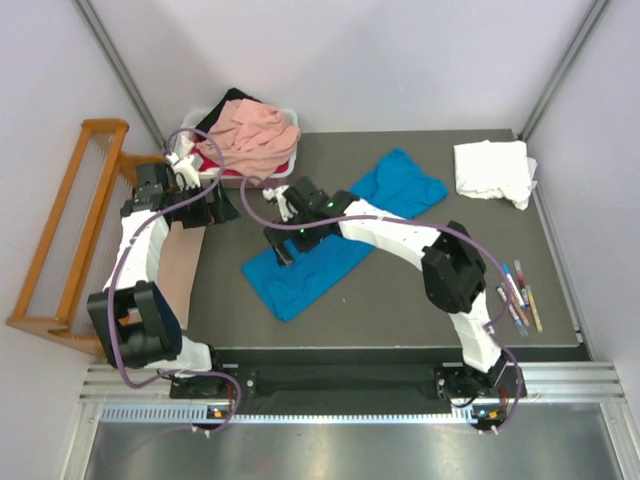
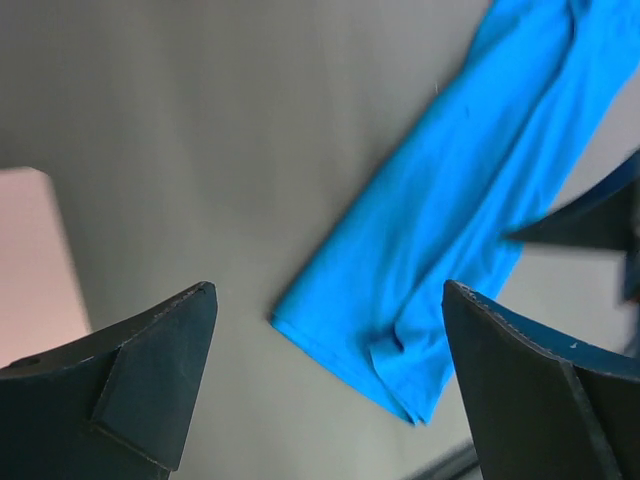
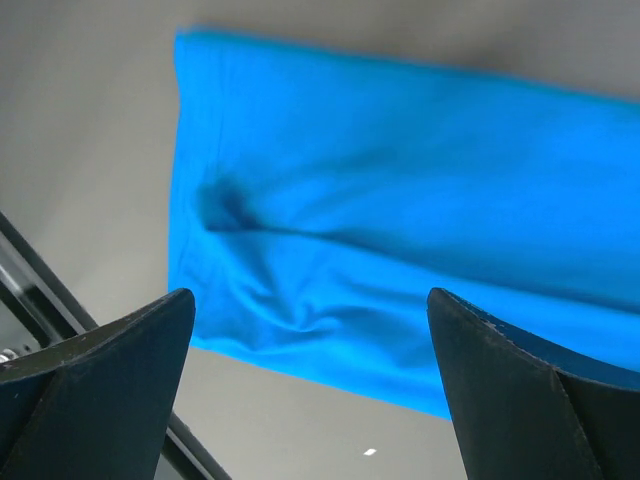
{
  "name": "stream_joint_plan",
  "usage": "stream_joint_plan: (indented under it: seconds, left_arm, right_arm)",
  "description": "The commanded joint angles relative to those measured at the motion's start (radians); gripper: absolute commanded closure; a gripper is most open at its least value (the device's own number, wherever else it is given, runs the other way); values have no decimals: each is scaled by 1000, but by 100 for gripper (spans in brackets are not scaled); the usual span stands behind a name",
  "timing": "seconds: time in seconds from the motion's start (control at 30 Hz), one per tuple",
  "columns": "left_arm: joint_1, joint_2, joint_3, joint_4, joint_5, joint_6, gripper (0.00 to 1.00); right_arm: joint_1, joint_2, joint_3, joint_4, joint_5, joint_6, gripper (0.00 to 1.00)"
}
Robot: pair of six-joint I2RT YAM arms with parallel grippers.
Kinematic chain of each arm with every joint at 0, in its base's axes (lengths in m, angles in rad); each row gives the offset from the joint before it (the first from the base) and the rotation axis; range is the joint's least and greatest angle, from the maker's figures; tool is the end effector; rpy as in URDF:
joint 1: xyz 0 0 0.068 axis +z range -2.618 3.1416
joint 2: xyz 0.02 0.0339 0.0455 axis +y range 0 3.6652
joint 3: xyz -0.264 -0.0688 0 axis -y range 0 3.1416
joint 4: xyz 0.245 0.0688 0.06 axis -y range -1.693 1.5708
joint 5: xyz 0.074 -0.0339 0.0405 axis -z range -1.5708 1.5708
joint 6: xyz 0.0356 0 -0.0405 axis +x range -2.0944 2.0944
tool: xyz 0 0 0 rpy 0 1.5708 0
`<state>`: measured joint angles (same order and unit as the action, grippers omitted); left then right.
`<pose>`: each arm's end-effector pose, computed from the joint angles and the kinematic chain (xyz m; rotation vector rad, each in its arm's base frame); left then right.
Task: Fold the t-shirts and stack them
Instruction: Fold the tshirt
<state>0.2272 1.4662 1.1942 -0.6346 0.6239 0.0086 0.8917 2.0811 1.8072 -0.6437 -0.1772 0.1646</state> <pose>0.3047 0.0491 0.2870 0.0034 2.3537 -0.6542 0.2886 0.3676 0.2488 -0.9940 2.3934 0.6409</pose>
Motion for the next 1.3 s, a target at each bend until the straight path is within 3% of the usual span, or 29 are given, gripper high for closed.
stream_joint_plan:
  seconds: [0.0,0.6,0.93,1.27]
  left_arm:
    - [7,-105,-27,173,-110,-76,1]
    - [64,-52,1,164,-210,-117,1]
    - [67,-33,8,159,-219,-111,1]
    - [72,-38,11,150,-213,-91,1]
  right_arm:
    - [41,28,17,-17,35,6,0]
    - [266,76,18,-62,22,26,0]
    - [285,155,14,-28,-38,52,0]
    - [270,273,100,-51,15,45,0]
